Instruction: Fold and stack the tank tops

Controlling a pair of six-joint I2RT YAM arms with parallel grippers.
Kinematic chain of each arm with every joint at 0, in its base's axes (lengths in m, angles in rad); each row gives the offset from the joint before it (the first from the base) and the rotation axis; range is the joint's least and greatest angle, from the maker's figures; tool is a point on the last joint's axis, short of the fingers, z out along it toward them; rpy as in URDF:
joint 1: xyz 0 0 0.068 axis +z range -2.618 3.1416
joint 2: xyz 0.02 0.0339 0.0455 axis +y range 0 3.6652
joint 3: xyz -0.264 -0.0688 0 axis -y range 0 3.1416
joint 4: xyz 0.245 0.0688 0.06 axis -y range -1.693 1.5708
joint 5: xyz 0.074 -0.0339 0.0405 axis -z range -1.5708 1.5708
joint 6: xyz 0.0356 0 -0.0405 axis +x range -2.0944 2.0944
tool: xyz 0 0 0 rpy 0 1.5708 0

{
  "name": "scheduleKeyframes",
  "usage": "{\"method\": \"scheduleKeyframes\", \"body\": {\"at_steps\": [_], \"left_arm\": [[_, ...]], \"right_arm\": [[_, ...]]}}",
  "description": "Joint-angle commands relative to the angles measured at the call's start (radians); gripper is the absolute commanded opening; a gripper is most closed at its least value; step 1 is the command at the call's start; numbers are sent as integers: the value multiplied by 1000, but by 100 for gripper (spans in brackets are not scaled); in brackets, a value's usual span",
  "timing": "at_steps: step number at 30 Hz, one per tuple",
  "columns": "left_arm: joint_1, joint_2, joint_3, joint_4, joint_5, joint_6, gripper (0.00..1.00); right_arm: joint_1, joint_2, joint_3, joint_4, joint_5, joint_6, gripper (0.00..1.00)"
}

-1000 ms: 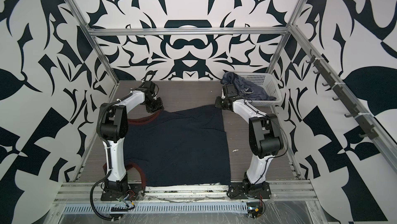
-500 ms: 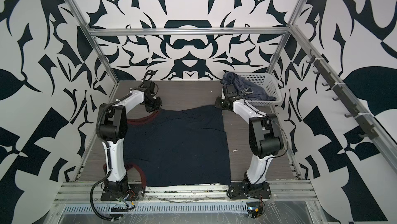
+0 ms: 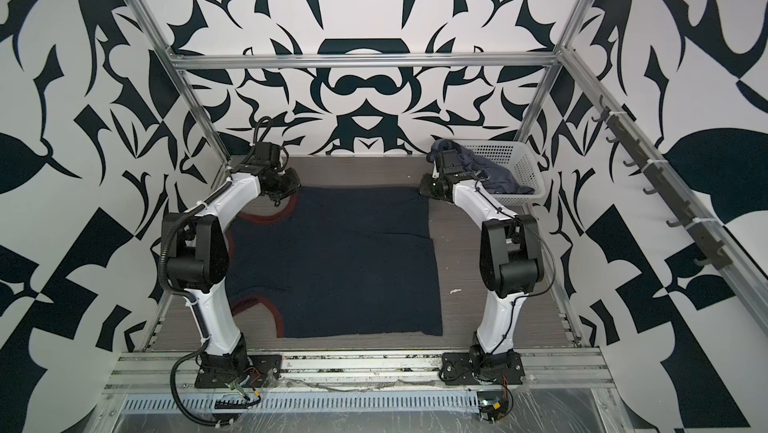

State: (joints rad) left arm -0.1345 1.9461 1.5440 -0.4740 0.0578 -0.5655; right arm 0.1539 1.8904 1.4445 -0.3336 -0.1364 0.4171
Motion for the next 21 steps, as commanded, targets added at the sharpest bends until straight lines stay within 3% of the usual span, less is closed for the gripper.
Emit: {"method": "scheduleKeyframes", "body": {"at_steps": [1, 10, 21], "left_arm": [[26, -67, -99, 106, 30, -51, 0], [30, -211, -202, 200, 77, -44, 0], [30, -661, -376, 188, 9, -6, 0]], "right_arm": [[-34, -3, 18, 26, -72, 37, 0], [-45, -104, -36, 59, -161, 66, 0], [-43, -459, -114, -30, -180, 35, 0]]}}
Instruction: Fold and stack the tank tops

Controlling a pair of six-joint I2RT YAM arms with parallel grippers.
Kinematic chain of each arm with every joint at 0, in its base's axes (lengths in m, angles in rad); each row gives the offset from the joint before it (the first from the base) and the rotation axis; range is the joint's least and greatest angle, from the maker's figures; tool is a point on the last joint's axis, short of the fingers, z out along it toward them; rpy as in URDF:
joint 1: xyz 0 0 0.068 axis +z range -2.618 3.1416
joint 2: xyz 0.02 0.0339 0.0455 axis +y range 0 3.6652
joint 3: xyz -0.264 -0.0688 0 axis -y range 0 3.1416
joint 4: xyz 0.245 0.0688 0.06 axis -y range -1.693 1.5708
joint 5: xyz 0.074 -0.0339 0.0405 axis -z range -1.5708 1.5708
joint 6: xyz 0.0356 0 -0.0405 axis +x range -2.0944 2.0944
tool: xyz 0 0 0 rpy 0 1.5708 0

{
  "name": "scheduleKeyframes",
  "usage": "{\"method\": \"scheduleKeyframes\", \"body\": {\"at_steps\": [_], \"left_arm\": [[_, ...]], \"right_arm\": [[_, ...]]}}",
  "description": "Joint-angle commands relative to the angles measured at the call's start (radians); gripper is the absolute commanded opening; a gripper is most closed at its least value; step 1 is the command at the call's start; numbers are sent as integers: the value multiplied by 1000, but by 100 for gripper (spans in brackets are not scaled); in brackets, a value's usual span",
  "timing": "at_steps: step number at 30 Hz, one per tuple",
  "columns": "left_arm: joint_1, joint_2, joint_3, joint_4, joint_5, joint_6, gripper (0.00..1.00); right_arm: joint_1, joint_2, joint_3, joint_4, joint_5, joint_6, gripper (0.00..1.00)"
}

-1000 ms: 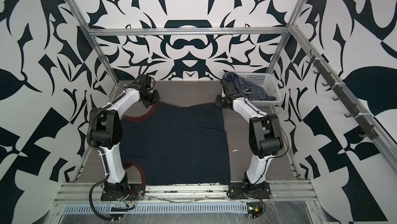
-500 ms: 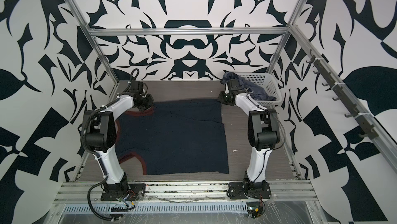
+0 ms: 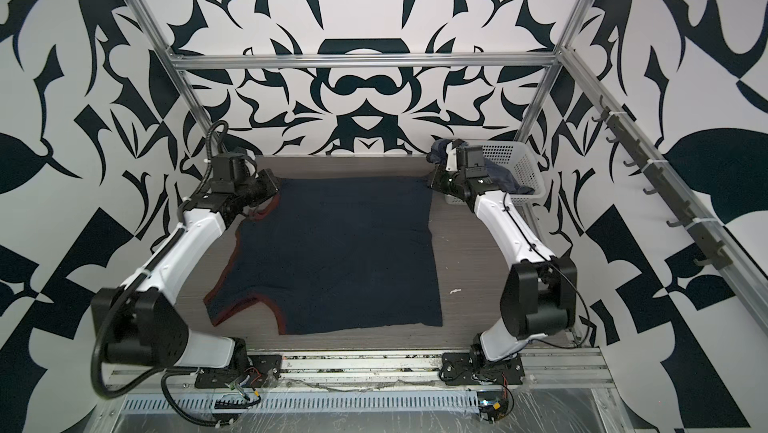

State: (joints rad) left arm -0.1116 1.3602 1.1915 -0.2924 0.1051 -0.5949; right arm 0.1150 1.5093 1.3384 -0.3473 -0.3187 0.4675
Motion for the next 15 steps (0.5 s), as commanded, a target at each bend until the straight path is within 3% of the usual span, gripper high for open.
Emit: {"method": "scheduleKeyframes", "body": {"at_steps": [1, 7, 15], "left_arm": [[7, -116, -34, 10, -40, 29, 0], [7, -95, -39, 14, -20, 32, 0], [0, 195, 65, 27, 22, 33, 0]], "right_arm": [[-4, -96, -10, -19, 2, -18, 0], [-3, -74, 18, -28, 7, -20, 0], [1, 104, 107, -8, 41, -31, 0]]}}
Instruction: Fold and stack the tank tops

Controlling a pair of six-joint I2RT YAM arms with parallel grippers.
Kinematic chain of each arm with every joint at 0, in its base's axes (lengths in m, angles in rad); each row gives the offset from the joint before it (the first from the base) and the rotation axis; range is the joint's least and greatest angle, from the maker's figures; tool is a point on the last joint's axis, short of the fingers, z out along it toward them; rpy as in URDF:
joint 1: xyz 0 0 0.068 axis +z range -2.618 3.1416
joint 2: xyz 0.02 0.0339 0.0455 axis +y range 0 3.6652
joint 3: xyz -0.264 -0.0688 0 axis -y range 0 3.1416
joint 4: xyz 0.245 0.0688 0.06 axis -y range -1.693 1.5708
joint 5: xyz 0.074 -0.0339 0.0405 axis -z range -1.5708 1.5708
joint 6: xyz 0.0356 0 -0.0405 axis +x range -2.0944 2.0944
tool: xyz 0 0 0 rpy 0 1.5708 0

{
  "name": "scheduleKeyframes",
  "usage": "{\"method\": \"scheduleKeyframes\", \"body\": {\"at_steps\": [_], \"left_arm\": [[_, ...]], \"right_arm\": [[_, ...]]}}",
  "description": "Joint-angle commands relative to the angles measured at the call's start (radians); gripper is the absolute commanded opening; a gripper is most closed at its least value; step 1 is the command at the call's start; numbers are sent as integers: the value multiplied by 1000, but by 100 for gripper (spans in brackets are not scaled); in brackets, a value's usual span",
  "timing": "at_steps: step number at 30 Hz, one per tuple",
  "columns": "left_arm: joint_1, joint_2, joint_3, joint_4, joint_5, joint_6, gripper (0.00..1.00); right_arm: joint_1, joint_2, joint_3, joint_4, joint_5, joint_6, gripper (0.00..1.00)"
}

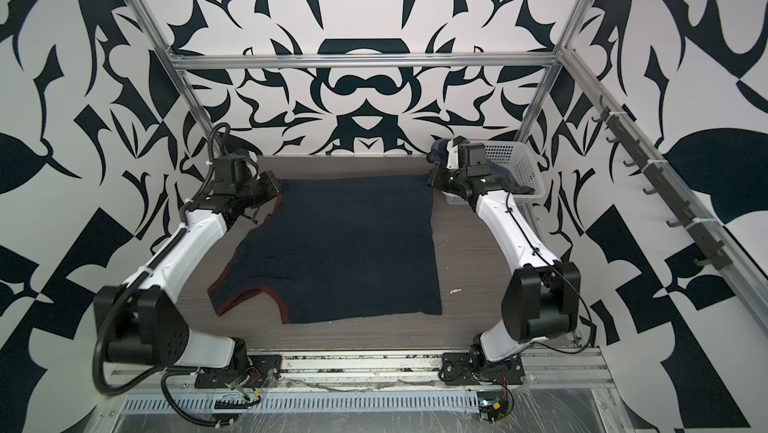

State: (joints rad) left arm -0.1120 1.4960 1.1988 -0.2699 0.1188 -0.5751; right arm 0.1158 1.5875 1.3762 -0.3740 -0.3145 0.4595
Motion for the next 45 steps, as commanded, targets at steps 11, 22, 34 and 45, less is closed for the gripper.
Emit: {"method": "scheduleKeyframes", "body": {"at_steps": [11, 22, 34, 45], "left_arm": [[-25, 439, 321, -43, -78, -2, 0], [-25, 673, 578, -197, -134, -9, 13], [-42, 770, 841, -490, -260, 53, 74], [-103, 583, 480, -270, -138, 19, 74]], "right_arm": [[18, 341, 309, -20, 128, -35, 0], [21, 518, 548, -117, 176, -67, 45], [109, 419, 392, -127, 190, -128, 52], [179, 627, 502, -156, 201, -125, 50]]}}
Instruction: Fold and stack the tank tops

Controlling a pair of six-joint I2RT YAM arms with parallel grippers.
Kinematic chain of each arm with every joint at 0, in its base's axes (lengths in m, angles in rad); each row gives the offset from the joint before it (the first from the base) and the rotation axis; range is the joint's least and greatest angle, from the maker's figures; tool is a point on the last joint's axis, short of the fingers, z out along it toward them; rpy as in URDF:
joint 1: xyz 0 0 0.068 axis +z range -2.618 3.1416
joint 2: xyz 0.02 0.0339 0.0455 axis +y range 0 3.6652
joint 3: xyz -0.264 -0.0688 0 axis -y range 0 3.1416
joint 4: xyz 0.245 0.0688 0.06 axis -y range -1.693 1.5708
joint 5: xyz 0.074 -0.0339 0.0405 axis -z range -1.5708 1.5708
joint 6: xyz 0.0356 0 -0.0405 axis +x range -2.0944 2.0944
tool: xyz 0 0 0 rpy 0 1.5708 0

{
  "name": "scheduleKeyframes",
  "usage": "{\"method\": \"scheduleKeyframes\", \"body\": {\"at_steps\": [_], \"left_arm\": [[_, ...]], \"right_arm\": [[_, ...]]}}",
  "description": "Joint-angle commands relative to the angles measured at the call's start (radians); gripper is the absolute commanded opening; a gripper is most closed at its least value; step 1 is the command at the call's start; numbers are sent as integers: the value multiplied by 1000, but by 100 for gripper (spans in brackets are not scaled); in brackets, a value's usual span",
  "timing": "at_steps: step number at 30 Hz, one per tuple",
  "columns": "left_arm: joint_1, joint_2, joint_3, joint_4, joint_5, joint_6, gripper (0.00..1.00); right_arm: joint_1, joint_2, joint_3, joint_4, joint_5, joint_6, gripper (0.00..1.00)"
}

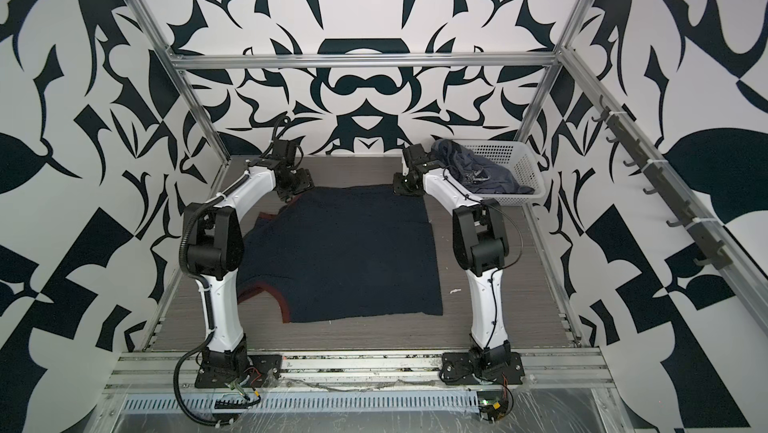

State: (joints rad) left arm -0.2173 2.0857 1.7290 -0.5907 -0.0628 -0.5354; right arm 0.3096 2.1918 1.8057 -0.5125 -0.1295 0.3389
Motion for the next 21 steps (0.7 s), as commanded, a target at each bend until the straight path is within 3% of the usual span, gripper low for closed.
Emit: {"method": "scheduleKeyframes", "body": {"at_steps": [1, 12, 21], "left_arm": [[2, 1, -59, 59, 48, -21, 74], [29, 63, -139, 146, 41, -15, 76], [60, 10, -227, 199, 18, -11, 84]], "right_arm": [[-15, 48, 97, -26, 16, -4, 50], [-18, 283, 373, -139, 101, -1, 51], [-31, 434, 730, -307, 180, -33, 58]]}}
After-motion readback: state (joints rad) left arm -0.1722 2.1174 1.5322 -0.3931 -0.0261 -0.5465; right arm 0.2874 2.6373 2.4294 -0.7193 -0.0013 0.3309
